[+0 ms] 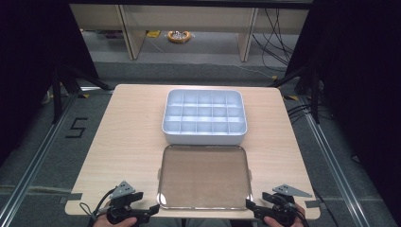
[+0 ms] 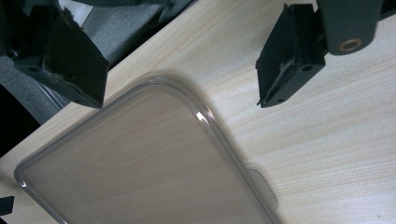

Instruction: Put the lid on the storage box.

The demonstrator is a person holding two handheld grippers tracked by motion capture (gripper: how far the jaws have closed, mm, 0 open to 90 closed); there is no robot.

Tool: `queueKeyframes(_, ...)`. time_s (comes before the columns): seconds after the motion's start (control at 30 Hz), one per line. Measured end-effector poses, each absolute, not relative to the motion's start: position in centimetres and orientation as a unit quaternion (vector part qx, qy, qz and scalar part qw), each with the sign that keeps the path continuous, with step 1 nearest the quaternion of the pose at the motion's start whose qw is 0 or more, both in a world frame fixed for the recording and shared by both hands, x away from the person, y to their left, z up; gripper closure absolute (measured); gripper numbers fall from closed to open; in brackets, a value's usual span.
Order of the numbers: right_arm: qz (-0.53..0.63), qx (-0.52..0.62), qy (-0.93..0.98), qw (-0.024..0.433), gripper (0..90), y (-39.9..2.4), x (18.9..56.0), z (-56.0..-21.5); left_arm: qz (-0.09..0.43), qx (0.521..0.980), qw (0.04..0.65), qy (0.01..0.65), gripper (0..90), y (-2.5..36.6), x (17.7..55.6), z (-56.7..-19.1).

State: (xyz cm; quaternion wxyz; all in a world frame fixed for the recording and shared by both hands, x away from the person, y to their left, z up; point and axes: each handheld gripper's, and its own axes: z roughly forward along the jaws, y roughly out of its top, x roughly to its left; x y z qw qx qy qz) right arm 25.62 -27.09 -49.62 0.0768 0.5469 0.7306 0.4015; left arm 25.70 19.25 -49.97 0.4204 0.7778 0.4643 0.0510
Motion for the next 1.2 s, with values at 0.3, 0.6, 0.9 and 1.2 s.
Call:
queueKeyframes(0.3, 0.401, 0.549, 0.729, 0.079, 21.6, -27.0, 25.7, -49.6, 0.045, 0.765, 0.431, 0.477, 16.3, 19.0, 25.7, -50.1)
queueKeyframes(0.6, 0.400, 0.554, 0.725, 0.080, 22.3, -27.0, 25.6, -49.6, 0.037, 0.762, 0.435, 0.478, 16.6, 18.9, 25.8, -50.2)
queueKeyframes(0.9, 0.412, 0.551, 0.723, 0.063, 24.0, -26.8, 26.1, -49.7, 0.019, 0.758, 0.439, 0.482, 17.7, 18.4, 26.3, -50.4)
queueKeyframes(1.2, 0.425, 0.567, 0.704, 0.046, 28.9, -26.9, 28.1, -50.3, 0.030, 0.761, 0.427, 0.487, 31.4, 17.8, 27.9, -50.5)
